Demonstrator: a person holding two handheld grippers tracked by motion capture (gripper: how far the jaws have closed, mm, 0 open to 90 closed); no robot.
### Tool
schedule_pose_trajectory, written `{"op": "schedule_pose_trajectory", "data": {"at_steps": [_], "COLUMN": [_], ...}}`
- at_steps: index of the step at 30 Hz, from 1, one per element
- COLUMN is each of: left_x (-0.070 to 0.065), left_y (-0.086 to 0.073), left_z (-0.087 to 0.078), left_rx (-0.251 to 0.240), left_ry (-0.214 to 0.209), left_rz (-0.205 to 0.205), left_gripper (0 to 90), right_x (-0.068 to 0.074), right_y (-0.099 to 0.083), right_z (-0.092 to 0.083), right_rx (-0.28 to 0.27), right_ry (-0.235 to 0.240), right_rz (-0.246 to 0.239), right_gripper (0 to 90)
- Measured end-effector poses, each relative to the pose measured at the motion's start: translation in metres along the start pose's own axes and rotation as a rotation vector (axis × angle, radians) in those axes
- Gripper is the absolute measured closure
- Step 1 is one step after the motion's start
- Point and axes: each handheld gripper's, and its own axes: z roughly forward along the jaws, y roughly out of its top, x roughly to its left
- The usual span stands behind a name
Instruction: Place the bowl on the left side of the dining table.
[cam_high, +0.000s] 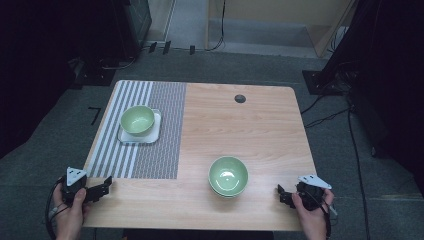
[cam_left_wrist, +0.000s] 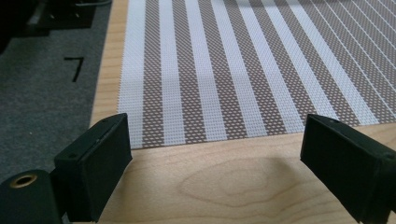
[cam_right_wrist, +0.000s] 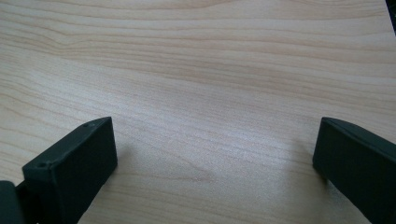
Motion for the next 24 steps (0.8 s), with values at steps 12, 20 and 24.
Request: {"op": "schedule_pose_trajectory", "data": {"at_steps": [12, 20, 24], "left_x": [-0.0046, -0.0052, -0.0052], "left_y": [0.0008, 0.0008, 0.0008], "left_z": [0.0027, 0.0030, 0.0030], "left_rx": [0.030, 0.032, 0.032], "left_ry": [0.020, 0.024, 0.024], "left_rz": [0.036, 0.040, 0.040], "left_gripper": [8.4, 8.3, 8.3], "right_x": [0.0001, 0.0000, 0.0000], "right_y": [0.0000, 0.0000, 0.0000], "right_z": [0.0000, 0.0000, 0.0000], "right_rx": [0.000, 0.000, 0.000], "right_ry": [0.000, 0.000, 0.000], "right_rz": [0.001, 0.000, 0.000], "right_gripper": [0.0, 0.0, 0.0]}}
